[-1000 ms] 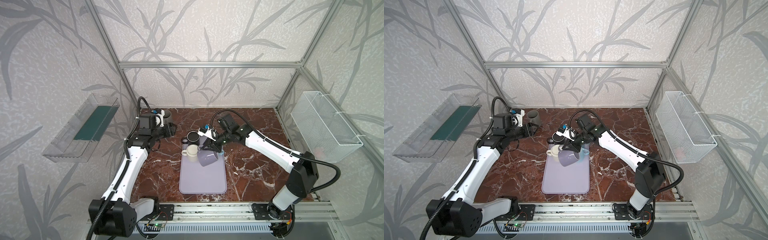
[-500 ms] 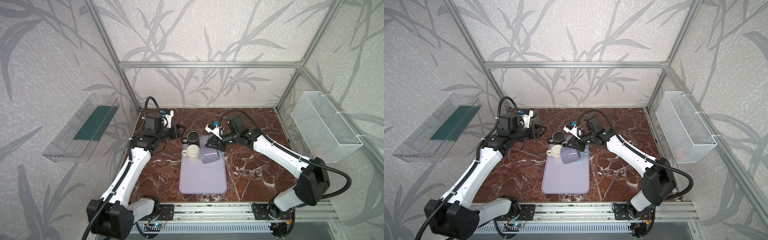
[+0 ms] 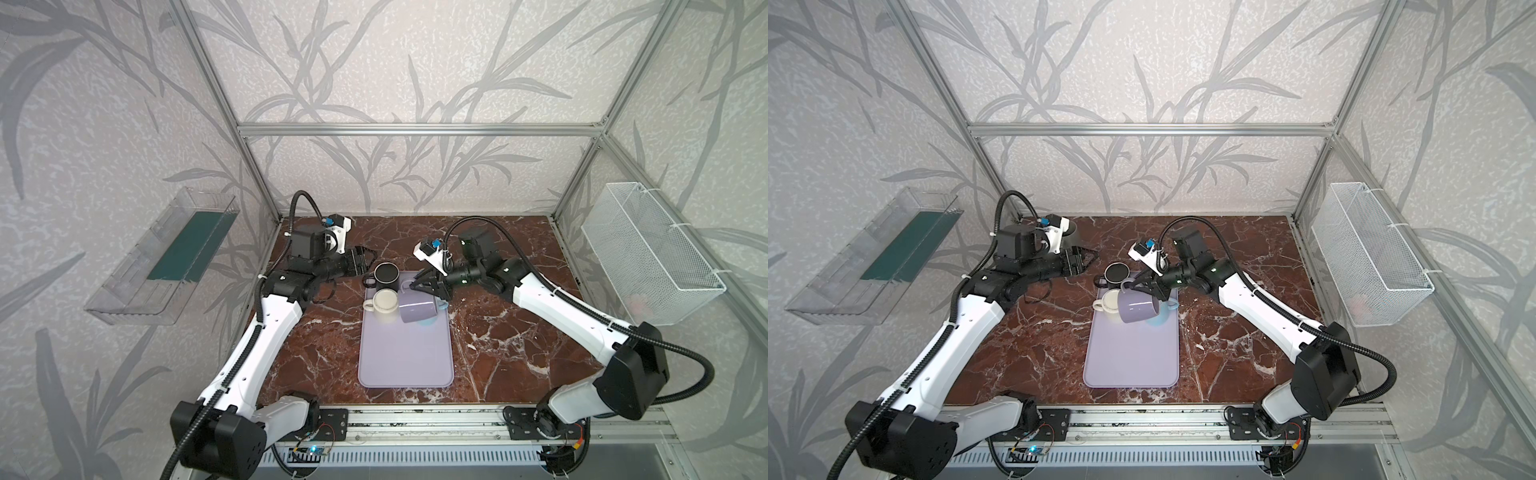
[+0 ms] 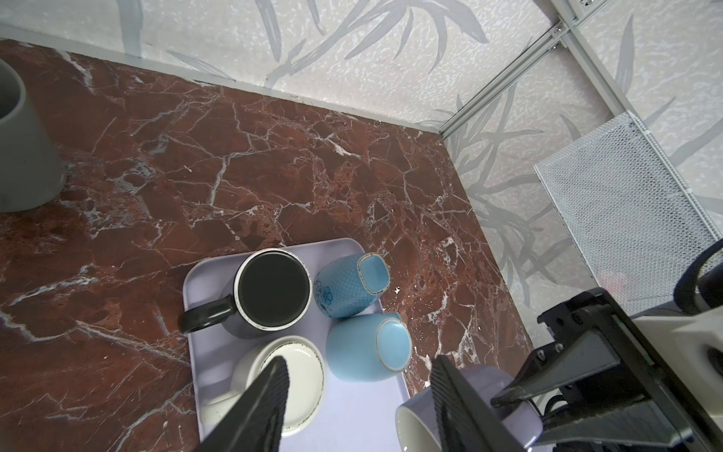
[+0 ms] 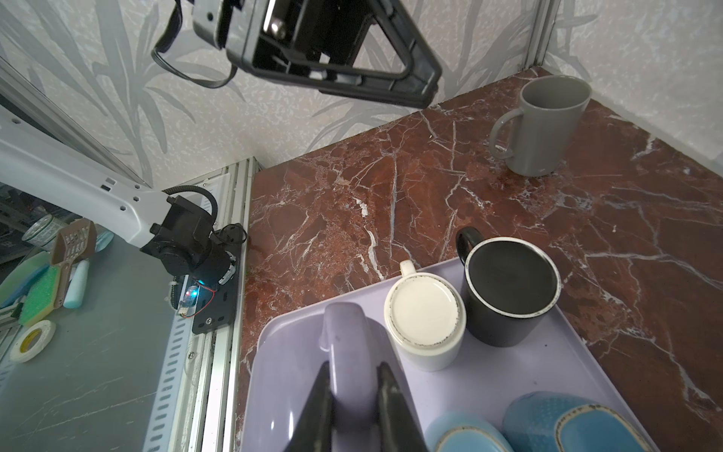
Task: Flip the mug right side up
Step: 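Carry the lavender mug toward the left gripper while the left gripper approaches, then grip the lavender mug with the left gripper while the right gripper holds the handle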
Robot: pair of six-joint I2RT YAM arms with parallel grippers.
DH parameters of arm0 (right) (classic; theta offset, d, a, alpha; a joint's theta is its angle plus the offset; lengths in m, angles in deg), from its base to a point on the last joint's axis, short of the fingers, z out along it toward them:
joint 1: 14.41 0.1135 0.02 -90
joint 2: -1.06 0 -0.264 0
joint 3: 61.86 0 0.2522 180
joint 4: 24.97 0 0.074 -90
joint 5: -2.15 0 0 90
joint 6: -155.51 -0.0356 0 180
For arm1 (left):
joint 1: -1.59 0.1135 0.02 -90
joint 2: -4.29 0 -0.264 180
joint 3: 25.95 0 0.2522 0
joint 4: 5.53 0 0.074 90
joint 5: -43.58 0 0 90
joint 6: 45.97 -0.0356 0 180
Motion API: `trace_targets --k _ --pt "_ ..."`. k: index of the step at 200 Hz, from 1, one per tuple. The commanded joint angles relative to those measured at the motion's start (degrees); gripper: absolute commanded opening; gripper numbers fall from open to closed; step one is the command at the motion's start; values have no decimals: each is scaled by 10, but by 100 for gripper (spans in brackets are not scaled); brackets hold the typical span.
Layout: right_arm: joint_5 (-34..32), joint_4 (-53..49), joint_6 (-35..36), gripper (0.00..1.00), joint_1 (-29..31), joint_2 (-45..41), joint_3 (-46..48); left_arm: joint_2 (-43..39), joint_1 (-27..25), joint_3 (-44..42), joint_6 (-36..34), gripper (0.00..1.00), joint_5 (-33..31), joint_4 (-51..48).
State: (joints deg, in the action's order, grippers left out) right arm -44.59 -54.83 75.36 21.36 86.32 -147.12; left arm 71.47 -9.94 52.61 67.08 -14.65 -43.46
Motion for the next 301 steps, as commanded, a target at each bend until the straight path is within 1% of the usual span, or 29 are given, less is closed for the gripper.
trace_targets --k 1,33,62,93,134,171,199,266,301 --pt "-12 41 -3 0 -2 -37 -1 -14 -5 18 24 61 25 10" --pt "-39 52 -3 0 -3 -46 11 -11 -10 10 39 61 44 20" --pt "-86 70 -3 0 -2 -67 30 -3 -18 9 44 61 46 15" --pt "-122 118 -5 0 -2 -96 70 8 -31 10 73 62 71 34" --pt "-136 136 8 0 -2 -98 78 27 -63 25 114 61 114 35" --pt "-144 164 45 0 -3 -98 84 41 -78 31 157 61 151 25" --pt "-153 175 84 0 -3 -104 88 48 -82 23 215 62 176 44" --pt "-173 231 150 0 -3 -106 102 63 -89 14 402 62 221 139" --pt "-173 262 171 0 -2 -100 108 63 -90 10 424 62 221 116"
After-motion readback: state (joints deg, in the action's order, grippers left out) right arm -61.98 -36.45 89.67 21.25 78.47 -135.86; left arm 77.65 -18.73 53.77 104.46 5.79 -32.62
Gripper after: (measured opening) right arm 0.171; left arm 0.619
